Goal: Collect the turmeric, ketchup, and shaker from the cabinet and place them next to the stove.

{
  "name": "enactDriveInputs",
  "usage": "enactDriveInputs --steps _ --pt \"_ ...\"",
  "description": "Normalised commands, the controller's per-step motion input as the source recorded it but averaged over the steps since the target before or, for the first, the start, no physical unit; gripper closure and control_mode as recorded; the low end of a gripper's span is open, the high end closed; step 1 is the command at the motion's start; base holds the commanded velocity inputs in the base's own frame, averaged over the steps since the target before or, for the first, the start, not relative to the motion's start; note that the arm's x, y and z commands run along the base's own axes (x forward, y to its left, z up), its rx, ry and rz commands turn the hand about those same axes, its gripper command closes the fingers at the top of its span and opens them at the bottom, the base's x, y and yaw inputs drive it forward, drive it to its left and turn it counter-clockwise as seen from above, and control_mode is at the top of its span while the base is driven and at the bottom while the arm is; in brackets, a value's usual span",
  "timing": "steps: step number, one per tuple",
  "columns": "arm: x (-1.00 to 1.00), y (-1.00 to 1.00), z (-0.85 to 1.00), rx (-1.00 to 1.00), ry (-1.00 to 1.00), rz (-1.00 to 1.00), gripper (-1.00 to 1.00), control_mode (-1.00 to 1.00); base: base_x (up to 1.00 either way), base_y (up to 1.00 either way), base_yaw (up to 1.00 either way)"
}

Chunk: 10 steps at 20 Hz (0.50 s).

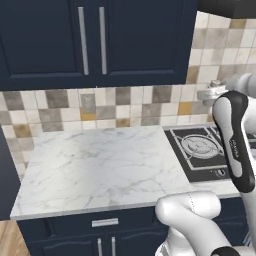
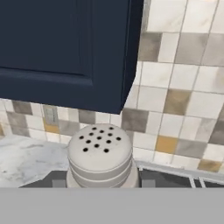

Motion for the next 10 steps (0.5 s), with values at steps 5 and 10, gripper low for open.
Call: enactDriveInputs --steps 5,10 --pt "0.35 -0.26 -1.0 0.0 0.06 0.26 1.0 -1.0 0.0 0.0 0.0" --pt "0.48 -0.18 -0.91 0.0 0.08 0.33 1.0 -1.0 0.0 0.0 0.0"
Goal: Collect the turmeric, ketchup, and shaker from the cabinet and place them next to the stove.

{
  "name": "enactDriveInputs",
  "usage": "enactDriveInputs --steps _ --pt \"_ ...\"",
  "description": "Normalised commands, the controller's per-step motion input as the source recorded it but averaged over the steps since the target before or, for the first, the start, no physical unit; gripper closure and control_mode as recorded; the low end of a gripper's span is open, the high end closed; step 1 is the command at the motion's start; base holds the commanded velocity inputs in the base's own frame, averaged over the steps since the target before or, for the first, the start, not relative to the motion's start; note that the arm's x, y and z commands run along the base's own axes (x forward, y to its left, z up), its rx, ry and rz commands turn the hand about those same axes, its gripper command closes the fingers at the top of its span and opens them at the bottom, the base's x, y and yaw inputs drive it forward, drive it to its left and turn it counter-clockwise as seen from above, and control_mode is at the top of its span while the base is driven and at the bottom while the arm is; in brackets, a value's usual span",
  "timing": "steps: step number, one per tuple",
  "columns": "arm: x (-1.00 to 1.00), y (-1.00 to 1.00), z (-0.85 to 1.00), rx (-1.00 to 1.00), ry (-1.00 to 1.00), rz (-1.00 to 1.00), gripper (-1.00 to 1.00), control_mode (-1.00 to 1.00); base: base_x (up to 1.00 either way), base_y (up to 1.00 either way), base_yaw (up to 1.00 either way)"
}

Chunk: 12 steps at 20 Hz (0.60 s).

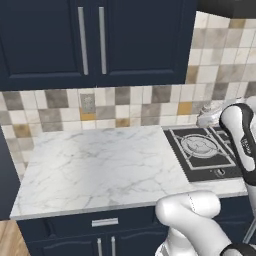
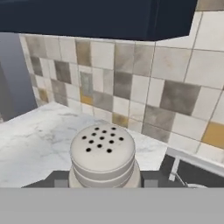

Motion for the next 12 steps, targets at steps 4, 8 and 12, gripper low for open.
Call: enactDriveInputs --steps 4,8,12 --pt "0.86 -0.01 -0.55 0.0 0.02 0.28 1.0 -1.0 0.0 0.0 0.0" --pt "0.87 0.0 -0.54 0.0 0.01 0.23 1.0 -1.0 0.0 0.0 0.0" --pt "0.85 0.0 -0.56 0.0 0.04 0.21 1.0 -1.0 0.0 0.0 0.0"
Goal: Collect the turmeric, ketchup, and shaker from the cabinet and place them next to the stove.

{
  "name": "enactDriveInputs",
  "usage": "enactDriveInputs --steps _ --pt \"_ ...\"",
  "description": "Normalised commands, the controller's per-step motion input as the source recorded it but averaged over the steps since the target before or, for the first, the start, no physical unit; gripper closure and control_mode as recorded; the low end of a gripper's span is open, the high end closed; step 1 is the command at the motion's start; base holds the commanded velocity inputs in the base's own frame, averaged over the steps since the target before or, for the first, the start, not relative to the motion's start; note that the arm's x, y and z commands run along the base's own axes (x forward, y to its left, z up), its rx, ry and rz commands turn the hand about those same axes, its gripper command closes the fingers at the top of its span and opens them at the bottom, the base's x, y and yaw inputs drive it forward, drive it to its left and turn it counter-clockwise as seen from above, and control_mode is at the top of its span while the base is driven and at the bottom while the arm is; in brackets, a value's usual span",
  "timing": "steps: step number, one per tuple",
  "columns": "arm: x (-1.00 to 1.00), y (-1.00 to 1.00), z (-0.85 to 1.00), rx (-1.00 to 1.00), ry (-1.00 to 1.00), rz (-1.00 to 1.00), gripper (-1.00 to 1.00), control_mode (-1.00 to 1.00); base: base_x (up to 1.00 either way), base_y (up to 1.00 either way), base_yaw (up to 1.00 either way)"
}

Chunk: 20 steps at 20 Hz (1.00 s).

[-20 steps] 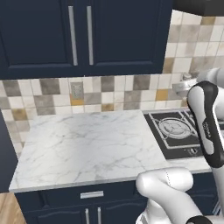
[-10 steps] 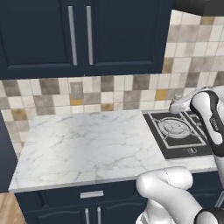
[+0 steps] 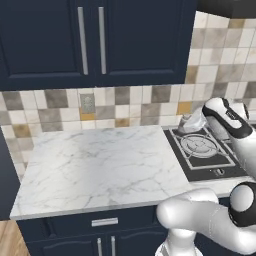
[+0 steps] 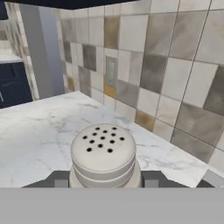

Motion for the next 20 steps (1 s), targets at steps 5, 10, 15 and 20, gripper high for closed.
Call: enactDriveInputs --steps 5,10,15,20 --pt "0.71 0.0 -0.52 0.0 0.03 0.15 1.0 -1.0 0.0 0.0 0.0" --pt "0.62 0.03 -0.5 0.0 0.04 0.06 1.0 -1.0 0.0 0.0 0.0" --pt "0.52 0.28 -0.42 0.0 0.0 0.0 1.0 -1.0 0.0 0.0 0.0" --pt "0.45 0.39 -0.44 0.0 0.0 0.0 1.0 -1.0 0.0 0.0 0.0"
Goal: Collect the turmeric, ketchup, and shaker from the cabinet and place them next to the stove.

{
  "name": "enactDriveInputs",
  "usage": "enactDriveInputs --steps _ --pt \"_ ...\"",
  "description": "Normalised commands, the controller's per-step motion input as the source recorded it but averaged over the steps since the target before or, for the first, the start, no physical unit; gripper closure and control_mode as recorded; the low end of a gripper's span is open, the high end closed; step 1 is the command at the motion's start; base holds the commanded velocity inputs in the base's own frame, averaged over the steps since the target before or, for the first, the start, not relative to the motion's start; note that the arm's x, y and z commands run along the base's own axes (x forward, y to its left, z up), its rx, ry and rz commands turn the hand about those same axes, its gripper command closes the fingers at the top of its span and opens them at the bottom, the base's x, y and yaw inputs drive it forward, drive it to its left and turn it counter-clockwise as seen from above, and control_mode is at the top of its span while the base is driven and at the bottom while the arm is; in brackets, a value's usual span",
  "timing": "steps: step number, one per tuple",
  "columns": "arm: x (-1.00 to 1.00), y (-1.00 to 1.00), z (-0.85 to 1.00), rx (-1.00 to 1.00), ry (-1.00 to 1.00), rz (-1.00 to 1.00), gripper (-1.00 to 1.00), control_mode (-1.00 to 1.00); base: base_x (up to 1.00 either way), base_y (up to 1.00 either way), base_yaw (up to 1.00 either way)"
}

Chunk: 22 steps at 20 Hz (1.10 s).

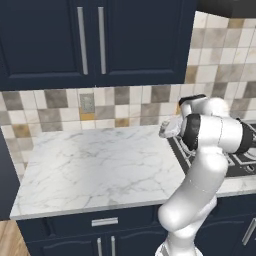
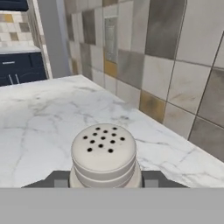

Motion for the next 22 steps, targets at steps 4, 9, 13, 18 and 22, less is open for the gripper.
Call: enactDriveInputs --steps 4,9,13,18,22 --pt "0.41 0.27 -0.4 0.0 0.02 0.0 1.0 -1.0 0.0 0.0 0.0" --pt "0.37 0.08 -0.35 0.0 0.05 0.03 1.0 -1.0 0.0 0.0 0.0" --pt "0.27 0.0 -0.32 0.0 0.06 0.07 1.0 -1.0 0.0 0.0 0.0" --pt "0.24 0.0 -0.3 0.0 0.01 0.07 1.0 -1.0 0.0 0.0 0.0" --pt "0.0 -0.01 -0.1 0.0 -0.05 0.03 -1.0 -1.0 0.0 0.0 0.0"
